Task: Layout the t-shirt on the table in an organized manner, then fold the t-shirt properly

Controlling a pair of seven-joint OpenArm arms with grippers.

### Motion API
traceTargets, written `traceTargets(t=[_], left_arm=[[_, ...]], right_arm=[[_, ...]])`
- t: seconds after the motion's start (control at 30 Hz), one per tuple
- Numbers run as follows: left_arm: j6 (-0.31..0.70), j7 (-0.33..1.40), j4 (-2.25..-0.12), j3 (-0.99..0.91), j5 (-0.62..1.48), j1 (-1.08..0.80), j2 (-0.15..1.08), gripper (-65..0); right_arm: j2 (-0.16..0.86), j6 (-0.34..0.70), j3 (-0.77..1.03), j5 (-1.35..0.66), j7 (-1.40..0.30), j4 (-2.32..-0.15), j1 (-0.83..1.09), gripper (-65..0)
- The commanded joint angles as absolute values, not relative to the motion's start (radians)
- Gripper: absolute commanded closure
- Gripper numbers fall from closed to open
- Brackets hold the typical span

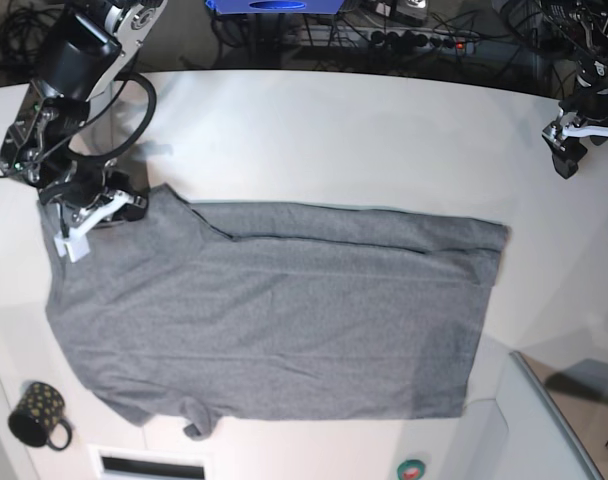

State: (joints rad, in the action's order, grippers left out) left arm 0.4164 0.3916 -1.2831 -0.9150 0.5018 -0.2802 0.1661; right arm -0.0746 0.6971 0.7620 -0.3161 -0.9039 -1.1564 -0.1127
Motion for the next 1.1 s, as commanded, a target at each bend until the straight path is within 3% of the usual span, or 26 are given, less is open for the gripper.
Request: traceTargets(t=[0.0, 0.33, 0.57, 0.87, 0.97, 1.07], left_arm=[[0.420, 0.366, -1.297, -0.920, 0.518, -0.282, 0.183, -58.6], [0.420, 0.366, -1.297, -0.918, 0.516, -0.280, 0.183, -58.6], [0.420, 0.371, -1.297, -0.914, 0.510, -0.280, 0.183, -58.6], [0.420, 0.372, -1.297, -0.914, 0.510, -0.283, 0.183, -58.6], [0.420, 0.372, -1.297, -0.912, 0.510, -0.283, 0.183, -58.6], [0.420, 0.367, -1.299, -0.860, 0.509, -0.283, 0.186, -58.6]], right_arm=[[-0.068, 0.698, 0.759, -0.337, -0.900, -1.175, -0.134, -0.8], [-0.045, 0.698, 0.696, -0.335, -0.975, -1.168, -0.274, -0.8], [-0.015, 0.698, 0.515, -0.337, -0.860, -1.132, -0.348, -0.8], [0.088, 0.698, 0.348, -0.337, -0.668, -0.843, -0.526, -2.7], [0.097, 0.698, 0.315, -0.337, -0.636, -0.754, -0.572, -15.8], [0.099, 0.698, 0.300, -0.337, -0.642, -0.746, -0.588, -39.2]])
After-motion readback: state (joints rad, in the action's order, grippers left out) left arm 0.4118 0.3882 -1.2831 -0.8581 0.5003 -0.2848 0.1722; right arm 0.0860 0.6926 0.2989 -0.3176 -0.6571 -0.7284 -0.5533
